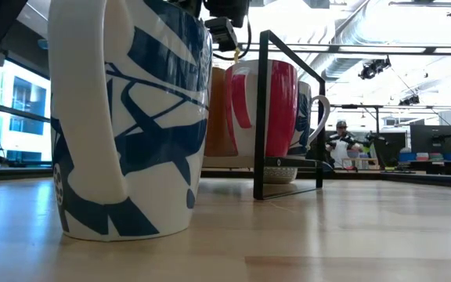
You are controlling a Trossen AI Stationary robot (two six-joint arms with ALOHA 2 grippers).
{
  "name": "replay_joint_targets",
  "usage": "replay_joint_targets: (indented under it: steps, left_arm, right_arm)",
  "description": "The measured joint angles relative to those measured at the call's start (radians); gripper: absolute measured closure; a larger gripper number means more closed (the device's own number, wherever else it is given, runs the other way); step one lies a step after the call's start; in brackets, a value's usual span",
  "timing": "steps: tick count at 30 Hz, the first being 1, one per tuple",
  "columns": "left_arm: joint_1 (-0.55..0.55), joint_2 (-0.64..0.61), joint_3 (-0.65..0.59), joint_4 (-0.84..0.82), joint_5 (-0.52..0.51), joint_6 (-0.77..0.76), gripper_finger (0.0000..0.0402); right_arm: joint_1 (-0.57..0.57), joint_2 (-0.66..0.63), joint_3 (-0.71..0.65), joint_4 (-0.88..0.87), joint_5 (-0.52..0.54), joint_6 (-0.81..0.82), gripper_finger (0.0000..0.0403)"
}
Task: Place coffee mugs
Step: Put the yellow mug on the shelf
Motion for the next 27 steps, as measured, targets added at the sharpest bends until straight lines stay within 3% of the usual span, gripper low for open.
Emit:
replay_joint_targets:
  steps: [8, 27]
  left_arm:
    - [0.0, 0.0, 0.0, 0.007, -0.001, 0.007, 0.0377]
    - [0.008, 0.0, 0.0, 0.008, 0.01, 0.016, 0.0325]
  right_arm:
    - [0.0, 0.0, 0.0, 0.0, -0.005, 0.0, 0.0315]
    - [0.0, 0.0, 0.0, 0.002, -0.046, 0.016, 0.0315]
